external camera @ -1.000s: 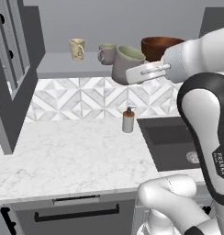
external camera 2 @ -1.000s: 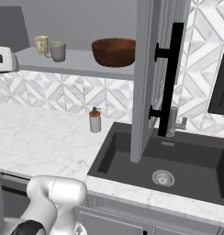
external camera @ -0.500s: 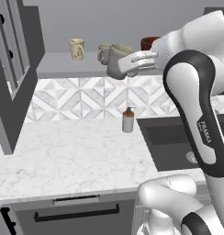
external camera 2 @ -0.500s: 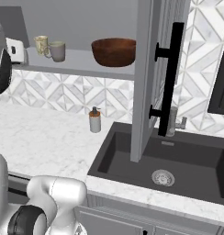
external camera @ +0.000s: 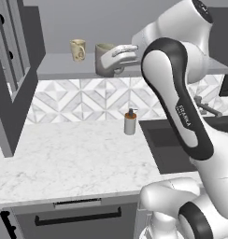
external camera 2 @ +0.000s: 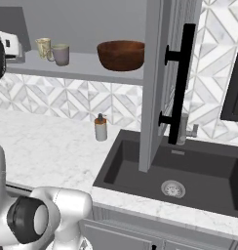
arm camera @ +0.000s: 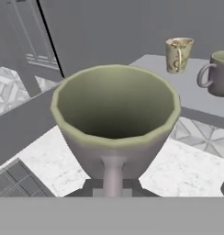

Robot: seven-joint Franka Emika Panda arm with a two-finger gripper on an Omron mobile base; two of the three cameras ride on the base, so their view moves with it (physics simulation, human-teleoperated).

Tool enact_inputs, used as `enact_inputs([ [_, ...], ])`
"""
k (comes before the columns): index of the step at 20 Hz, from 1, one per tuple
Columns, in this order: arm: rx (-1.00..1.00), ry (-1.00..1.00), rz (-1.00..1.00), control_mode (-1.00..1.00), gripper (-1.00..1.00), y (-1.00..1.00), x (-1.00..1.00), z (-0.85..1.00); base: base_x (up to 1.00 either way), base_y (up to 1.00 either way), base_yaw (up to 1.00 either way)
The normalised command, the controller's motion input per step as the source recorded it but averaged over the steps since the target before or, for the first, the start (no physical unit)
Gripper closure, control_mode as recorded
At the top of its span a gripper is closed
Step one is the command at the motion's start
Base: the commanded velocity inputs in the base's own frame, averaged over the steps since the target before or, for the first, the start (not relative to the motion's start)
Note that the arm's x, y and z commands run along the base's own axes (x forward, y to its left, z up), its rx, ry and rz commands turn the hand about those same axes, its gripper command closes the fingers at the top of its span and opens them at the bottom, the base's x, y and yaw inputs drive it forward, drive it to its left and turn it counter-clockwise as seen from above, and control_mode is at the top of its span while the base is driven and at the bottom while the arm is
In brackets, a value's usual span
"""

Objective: Gather all objects into one cabinet and sort the glasses and bowls to opposite sides.

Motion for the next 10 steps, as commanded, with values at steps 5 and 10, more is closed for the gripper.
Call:
enact_inputs([
  [5, -0.16, -0.07, 0.0, -1.0, 1.0, 0.2, 0.19, 0.0, 0.0, 0.0, 0.0],
  [10, -0.08, -0.01, 0.0, -1.0, 1.0, 0.01, 0.4, 0.0, 0.0, 0.0, 0.0],
])
